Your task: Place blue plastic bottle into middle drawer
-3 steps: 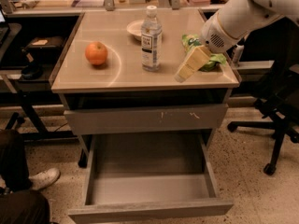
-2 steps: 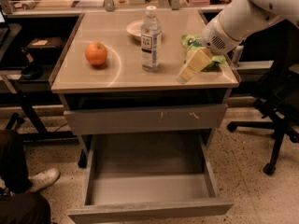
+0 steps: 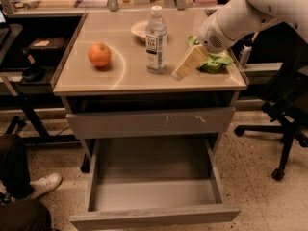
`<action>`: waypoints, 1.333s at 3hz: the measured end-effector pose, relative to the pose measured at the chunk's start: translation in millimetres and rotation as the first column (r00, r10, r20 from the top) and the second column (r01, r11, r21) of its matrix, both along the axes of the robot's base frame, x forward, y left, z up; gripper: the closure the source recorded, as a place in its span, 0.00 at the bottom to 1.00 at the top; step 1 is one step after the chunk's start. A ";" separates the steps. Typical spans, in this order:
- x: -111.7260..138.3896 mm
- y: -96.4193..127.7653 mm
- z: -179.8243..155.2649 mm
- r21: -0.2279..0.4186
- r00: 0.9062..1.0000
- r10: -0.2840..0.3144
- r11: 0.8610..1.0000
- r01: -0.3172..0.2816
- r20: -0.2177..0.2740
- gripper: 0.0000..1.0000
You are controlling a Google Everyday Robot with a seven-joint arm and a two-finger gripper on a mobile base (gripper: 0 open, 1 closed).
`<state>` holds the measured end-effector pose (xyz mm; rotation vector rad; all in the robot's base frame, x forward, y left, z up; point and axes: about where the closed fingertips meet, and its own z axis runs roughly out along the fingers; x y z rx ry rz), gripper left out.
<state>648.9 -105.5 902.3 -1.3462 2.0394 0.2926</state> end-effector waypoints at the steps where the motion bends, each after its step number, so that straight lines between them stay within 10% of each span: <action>1: 35.0 24.7 12.2 0.034 0.998 0.014 0.999 -0.017 0.069 0.00; 4: 78.6 55.6 12.6 0.104 0.993 0.026 0.994 -0.037 0.112 0.00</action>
Offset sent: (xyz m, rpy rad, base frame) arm 0.0983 0.0632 0.0237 0.1161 -0.1353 0.0305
